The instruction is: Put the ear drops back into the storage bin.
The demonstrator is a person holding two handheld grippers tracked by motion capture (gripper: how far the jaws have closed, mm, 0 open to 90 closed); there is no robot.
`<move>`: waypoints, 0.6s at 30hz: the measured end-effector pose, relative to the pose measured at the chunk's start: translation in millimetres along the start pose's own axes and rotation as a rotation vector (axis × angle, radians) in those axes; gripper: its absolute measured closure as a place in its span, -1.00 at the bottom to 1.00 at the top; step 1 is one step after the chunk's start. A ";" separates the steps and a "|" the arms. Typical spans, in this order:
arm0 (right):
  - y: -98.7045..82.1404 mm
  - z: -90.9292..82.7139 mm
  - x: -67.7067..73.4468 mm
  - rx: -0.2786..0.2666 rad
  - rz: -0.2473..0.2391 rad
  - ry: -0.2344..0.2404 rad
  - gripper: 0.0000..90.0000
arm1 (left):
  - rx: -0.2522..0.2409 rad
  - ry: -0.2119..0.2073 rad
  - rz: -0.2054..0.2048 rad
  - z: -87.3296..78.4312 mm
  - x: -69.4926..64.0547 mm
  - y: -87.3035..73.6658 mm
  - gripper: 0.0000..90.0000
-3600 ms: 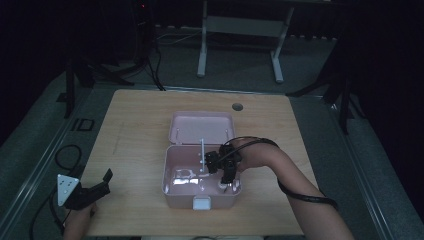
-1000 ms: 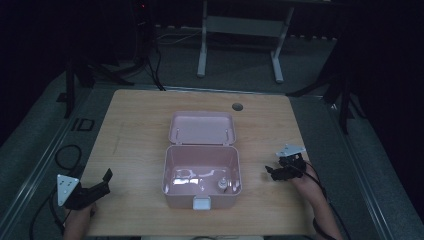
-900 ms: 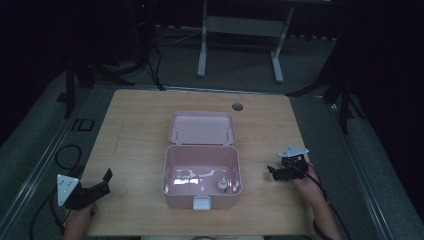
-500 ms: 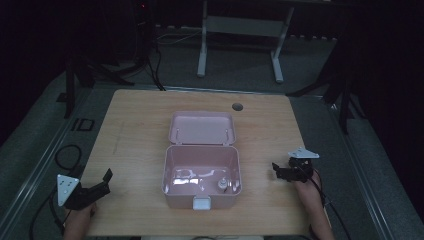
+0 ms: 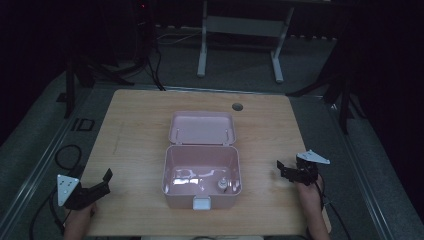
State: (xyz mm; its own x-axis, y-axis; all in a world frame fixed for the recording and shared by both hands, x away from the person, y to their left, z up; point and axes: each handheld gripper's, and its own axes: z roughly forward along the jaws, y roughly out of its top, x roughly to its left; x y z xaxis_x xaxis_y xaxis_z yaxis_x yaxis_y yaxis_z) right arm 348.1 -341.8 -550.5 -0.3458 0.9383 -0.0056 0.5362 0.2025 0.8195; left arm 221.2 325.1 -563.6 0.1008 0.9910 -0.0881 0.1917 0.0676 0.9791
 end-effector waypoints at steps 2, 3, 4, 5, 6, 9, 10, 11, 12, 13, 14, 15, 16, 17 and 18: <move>-0.6 -1.2 -1.2 0.004 0.009 0.010 -0.70 | 0.002 0.000 0.001 -0.1 0.1 0.0 -0.99; -0.6 -1.2 -1.2 0.004 0.009 0.010 -0.70 | 0.002 0.000 0.001 -0.1 0.1 0.0 -0.99; -1.0 -3.2 -2.4 -0.005 0.023 0.014 -0.70 | 0.000 -0.001 0.000 -0.1 0.0 0.0 -0.99; -1.0 -3.2 -2.4 -0.005 0.023 0.014 -0.70 | 0.000 -0.001 0.000 -0.1 0.0 0.0 -0.99; -1.2 -4.3 -3.2 -0.011 0.030 0.018 -0.71 | 0.000 0.000 0.000 0.0 0.0 0.0 -0.99; -3.6 -7.9 -5.6 -0.036 0.068 0.014 -0.70 | 0.002 -0.001 0.000 0.0 0.2 0.1 -0.99; -4.6 -8.2 -5.8 -0.044 0.075 0.008 -0.70 | 0.002 -0.001 0.000 -0.1 0.1 0.0 -0.99; -5.4 -8.8 -5.8 -0.048 0.081 0.005 -0.70 | 0.001 -0.001 0.001 0.0 0.1 0.0 -0.99; -5.8 -9.0 -5.6 -0.053 0.084 0.005 -0.70 | 0.001 -0.002 0.001 -0.1 0.1 0.0 -0.99; -6.0 -9.7 -5.7 -0.059 0.081 0.004 -0.70 | 0.001 -0.002 0.000 0.0 0.0 0.0 -0.99; -5.9 -10.1 -5.4 -0.064 0.084 0.006 -0.70 | 0.002 -0.002 0.000 0.0 0.2 0.1 -0.99; -5.8 -11.3 -5.2 -0.078 0.088 0.012 -0.70 | 0.003 -0.003 -0.001 0.0 0.4 0.1 -0.99; -5.7 -12.2 -5.0 -0.084 0.088 0.014 -0.70 | 0.002 -0.004 -0.004 0.1 0.5 0.1 -0.99; -5.5 -12.6 -4.6 -0.084 0.087 0.011 -0.70 | 0.003 -0.004 -0.004 0.2 0.6 0.2 -0.99; -5.5 -12.8 -4.3 -0.081 0.081 0.006 -0.70 | 0.003 -0.004 -0.004 0.2 0.6 0.2 -0.99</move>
State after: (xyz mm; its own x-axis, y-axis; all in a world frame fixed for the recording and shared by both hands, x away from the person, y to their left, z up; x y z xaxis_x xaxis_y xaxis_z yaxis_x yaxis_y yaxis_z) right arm 336.8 -350.5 -547.7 -0.3090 0.9488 0.0657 0.4985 0.1027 0.8608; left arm 221.5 325.7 -563.5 0.1038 0.9903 -0.0924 0.1952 0.0708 0.9782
